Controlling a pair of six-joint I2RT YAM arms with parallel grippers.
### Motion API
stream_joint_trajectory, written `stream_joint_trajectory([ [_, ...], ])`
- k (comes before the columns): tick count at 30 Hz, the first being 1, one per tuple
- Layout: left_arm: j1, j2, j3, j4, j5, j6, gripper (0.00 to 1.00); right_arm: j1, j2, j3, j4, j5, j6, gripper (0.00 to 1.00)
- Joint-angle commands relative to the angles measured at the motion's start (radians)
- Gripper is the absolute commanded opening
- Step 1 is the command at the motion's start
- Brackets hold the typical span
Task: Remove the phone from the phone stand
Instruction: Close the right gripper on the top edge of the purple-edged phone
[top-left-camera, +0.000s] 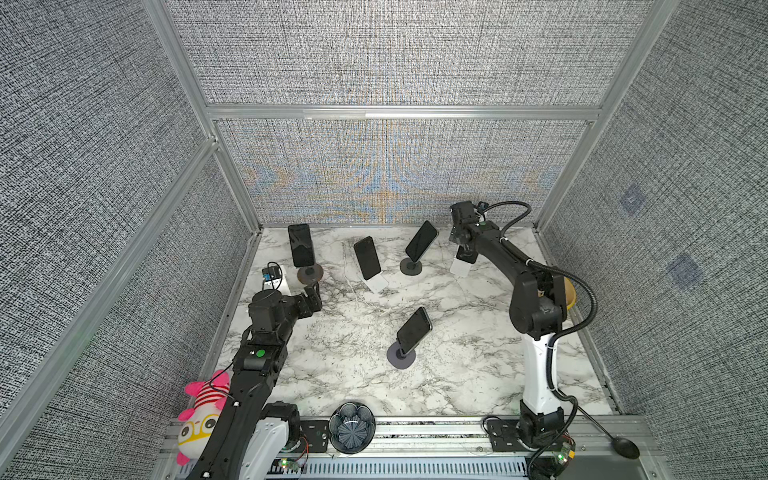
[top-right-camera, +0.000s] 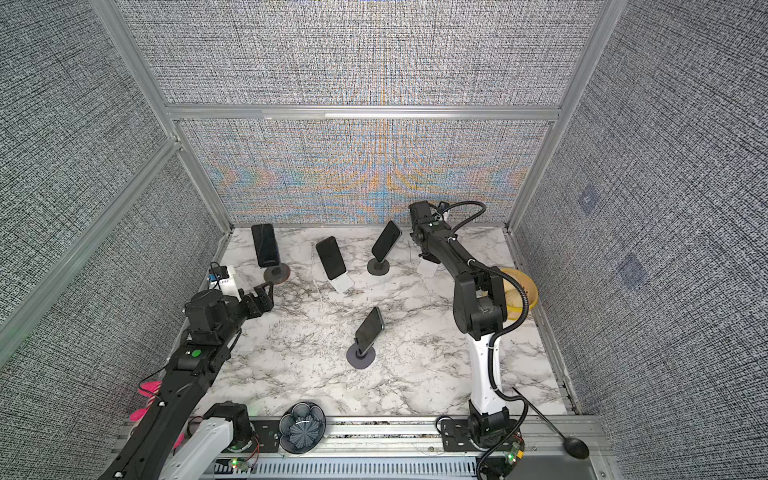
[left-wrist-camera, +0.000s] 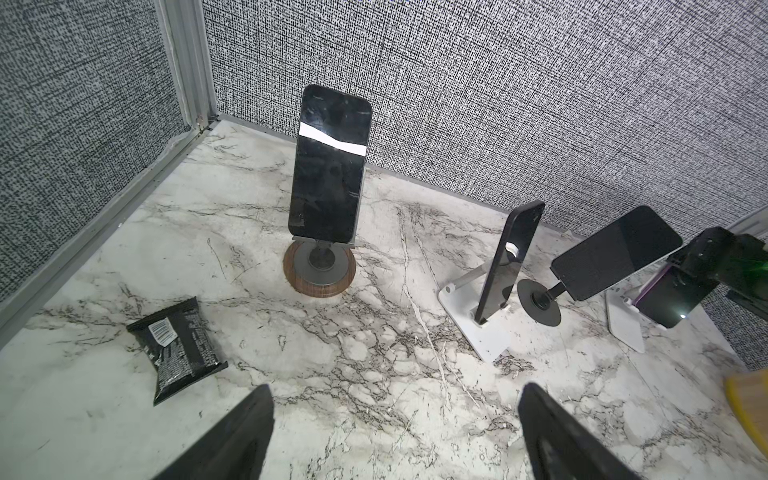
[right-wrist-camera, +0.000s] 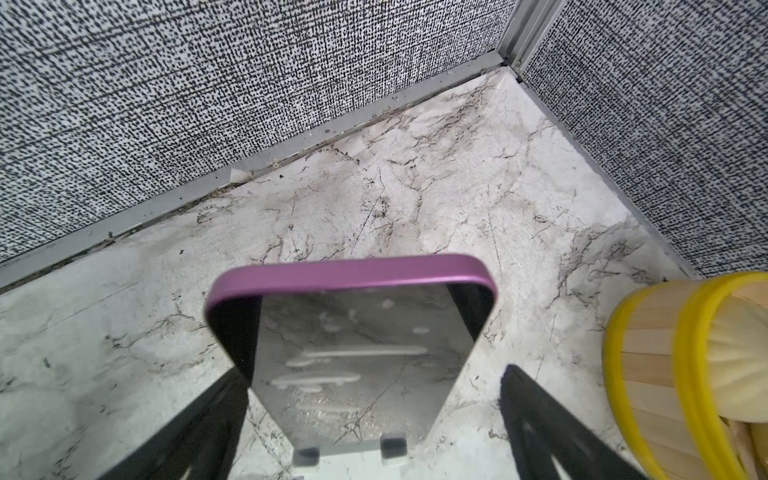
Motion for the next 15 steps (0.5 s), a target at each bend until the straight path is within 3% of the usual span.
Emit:
stream_joint_trajectory([
  [1,-0.001,-0.006,-0.003,0.023,0.005,-0.004,0.93,-0.002,-0.008,-0.002,0.009,0.017,-0.011,0.93],
  [15,0.0,-0.035,-0.011,0.024,-0.019,-0.002,0.93,-0.012,-0.02,-0.043,0.068,-0.001,-0.019,0.85],
])
